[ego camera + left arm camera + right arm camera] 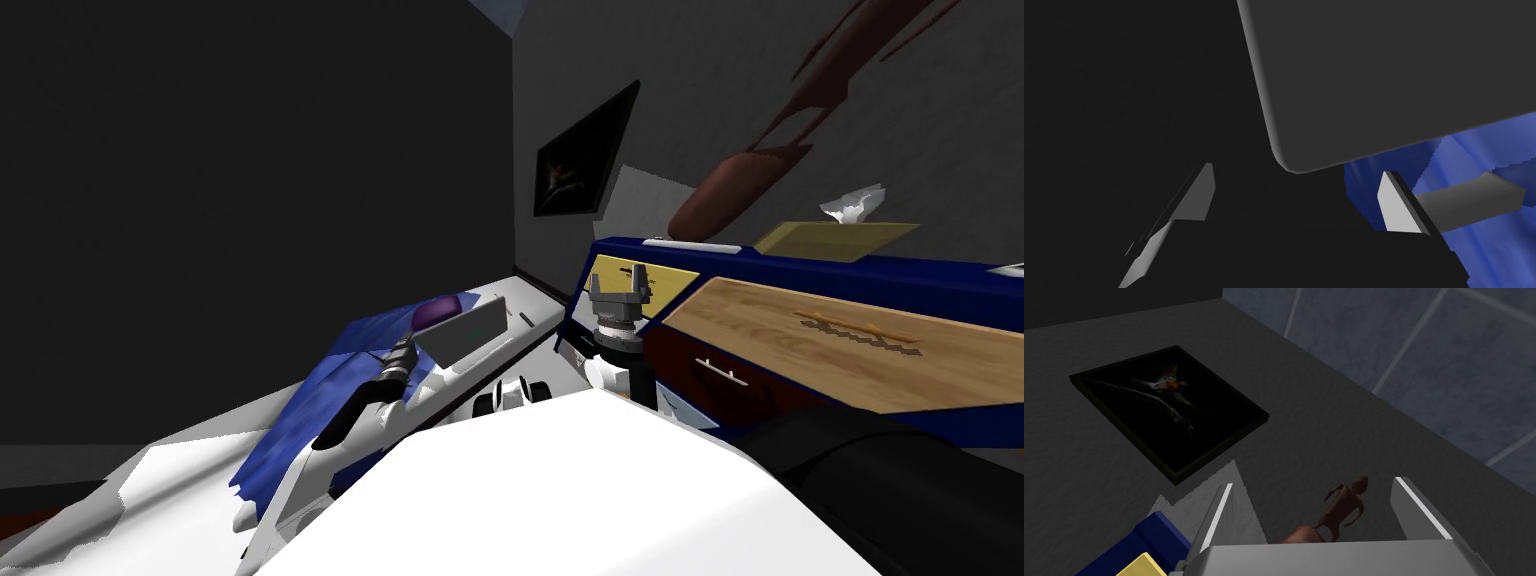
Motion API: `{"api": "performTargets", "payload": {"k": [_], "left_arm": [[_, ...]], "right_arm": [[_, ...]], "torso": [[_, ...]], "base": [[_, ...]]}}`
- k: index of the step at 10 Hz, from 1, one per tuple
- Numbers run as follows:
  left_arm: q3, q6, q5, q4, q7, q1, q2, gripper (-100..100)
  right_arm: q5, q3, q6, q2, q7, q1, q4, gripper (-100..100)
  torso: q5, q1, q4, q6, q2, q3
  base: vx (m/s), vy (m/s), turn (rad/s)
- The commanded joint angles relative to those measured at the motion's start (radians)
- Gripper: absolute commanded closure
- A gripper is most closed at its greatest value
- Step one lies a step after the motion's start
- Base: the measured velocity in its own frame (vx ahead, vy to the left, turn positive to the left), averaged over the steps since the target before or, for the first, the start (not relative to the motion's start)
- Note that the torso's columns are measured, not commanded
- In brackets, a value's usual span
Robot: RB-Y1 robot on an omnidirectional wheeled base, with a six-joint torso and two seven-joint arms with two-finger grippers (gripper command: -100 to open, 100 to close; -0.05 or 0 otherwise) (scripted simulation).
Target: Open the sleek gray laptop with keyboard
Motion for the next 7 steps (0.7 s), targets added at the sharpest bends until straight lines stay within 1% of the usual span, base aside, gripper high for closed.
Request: {"api": "performTargets", "payload": {"k": [1,2,3,4,6,7], "left_arm": [[0.006,0.019,0.004,-0.001,-0.001,0.002,0.0,-100],[-0.009,-0.025,0.044,0.049,0.004,-0.048,0.05,-100],[-0.009,-0.025,0.044,0.076,0.004,-0.08,0.067,-100],[-0.009,-0.025,0.044,0.106,0.004,-0.101,0.067,-100],[-0.009,-0.025,0.044,0.165,0.004,-0.101,0.067,-100],[-0.024,-0.072,0.084,0.192,0.009,-0.151,0.112,-100]], "right_arm": [[0.0,0.0,0.0,0.0,0.0,0.0,0.0,0],[0.0,0.0,0.0,0.0,0.0,0.0,0.0,0],[0.0,0.0,0.0,0.0,0.0,0.0,0.0,0],[0.0,0.0,0.0,0.0,0.0,0.0,0.0,0],[0.0,0.0,0.0,0.0,0.0,0.0,0.0,0],[0.0,0.0,0.0,0.0,0.0,0.0,0.0,0]], "torso": [[0.0,0.0,0.0,0.0,0.0,0.0],[0.0,0.002,0.001,0.0,0.002,0.001],[0.0,0.0,0.002,0.001,0.007,0.004],[0.0,-0.001,0.002,0.0,0.007,0.004],[0.0,0.001,-0.001,0.0,-0.003,-0.002],[0.0,0.001,-0.001,0.0,-0.004,-0.003]], "base": [[0.018,-0.03,0.013],[-0.102,-0.046,-0.161],[-0.125,-0.052,-0.093],[-0.072,-0.03,0.004],[-0.015,0.001,0.006],[-0.087,-0.027,-0.148]]}}
